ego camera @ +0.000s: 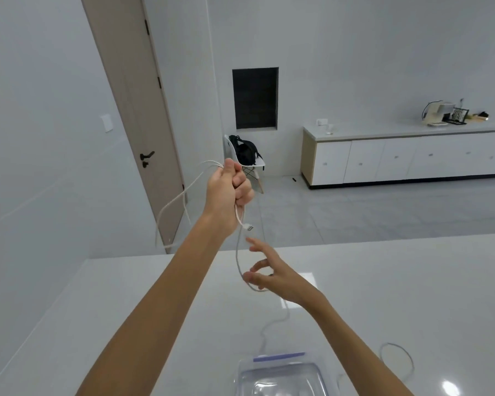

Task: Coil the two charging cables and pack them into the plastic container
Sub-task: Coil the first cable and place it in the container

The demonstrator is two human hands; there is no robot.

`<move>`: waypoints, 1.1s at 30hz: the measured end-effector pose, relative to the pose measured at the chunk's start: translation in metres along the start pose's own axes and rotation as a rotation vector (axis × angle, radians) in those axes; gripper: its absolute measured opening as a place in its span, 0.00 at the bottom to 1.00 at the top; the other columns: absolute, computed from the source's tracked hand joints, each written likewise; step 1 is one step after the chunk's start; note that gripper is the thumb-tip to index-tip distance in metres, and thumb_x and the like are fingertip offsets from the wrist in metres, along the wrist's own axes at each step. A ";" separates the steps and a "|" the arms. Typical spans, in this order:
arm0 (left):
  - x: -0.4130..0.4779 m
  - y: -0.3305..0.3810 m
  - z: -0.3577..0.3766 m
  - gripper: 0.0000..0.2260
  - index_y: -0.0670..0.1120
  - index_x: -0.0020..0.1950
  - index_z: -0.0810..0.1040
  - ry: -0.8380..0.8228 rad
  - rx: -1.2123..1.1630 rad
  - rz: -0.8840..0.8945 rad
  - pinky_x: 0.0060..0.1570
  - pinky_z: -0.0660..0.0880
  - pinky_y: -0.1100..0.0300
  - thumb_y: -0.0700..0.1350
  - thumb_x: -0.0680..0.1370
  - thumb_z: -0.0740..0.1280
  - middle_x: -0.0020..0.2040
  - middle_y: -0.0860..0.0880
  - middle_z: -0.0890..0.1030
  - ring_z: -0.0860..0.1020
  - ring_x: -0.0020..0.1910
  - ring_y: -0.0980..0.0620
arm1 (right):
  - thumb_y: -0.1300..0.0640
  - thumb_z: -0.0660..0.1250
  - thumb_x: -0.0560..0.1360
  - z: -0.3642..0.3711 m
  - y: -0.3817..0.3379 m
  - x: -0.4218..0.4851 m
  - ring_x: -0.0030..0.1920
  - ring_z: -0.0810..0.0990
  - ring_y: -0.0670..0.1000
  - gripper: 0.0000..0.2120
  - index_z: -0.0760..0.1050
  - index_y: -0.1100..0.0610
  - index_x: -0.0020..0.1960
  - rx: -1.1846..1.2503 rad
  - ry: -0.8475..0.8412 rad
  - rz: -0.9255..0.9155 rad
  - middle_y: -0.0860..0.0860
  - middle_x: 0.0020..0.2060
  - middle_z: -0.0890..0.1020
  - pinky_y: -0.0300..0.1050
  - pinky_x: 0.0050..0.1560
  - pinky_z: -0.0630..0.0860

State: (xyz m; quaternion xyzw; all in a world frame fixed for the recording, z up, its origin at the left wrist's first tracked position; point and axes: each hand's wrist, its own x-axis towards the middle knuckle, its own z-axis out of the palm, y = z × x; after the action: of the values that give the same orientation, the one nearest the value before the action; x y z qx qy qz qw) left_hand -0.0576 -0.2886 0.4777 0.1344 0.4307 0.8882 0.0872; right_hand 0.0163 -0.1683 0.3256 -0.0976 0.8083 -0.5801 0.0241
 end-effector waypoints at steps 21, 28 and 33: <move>-0.037 -0.007 -0.103 0.18 0.35 0.54 0.80 -0.405 1.246 -0.757 0.22 0.63 0.66 0.51 0.81 0.64 0.33 0.48 0.78 0.73 0.26 0.56 | 0.62 0.64 0.78 -0.166 0.081 0.024 0.29 0.76 0.51 0.09 0.80 0.65 0.53 0.121 0.912 0.417 0.54 0.35 0.80 0.44 0.39 0.83; -0.034 -0.023 -0.057 0.14 0.49 0.67 0.74 -0.575 1.032 -0.547 0.29 0.71 0.62 0.46 0.85 0.55 0.40 0.46 0.79 0.75 0.31 0.51 | 0.58 0.65 0.79 -0.161 0.087 0.012 0.40 0.79 0.55 0.12 0.79 0.65 0.43 -0.084 0.585 0.512 0.62 0.41 0.80 0.60 0.59 0.79; -0.030 -0.059 -0.029 0.12 0.47 0.59 0.78 -0.502 1.187 -0.292 0.23 0.64 0.64 0.49 0.83 0.59 0.33 0.47 0.79 0.69 0.23 0.54 | 0.40 0.53 0.81 -0.119 0.009 -0.009 0.68 0.73 0.49 0.28 0.66 0.56 0.74 0.238 0.308 0.183 0.47 0.69 0.73 0.49 0.66 0.73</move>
State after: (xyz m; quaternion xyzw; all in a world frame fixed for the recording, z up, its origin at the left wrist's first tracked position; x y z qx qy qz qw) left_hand -0.0360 -0.2820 0.4089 0.3028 0.8276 0.4205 0.2156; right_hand 0.0058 -0.0533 0.3552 0.0695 0.7338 -0.6749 -0.0356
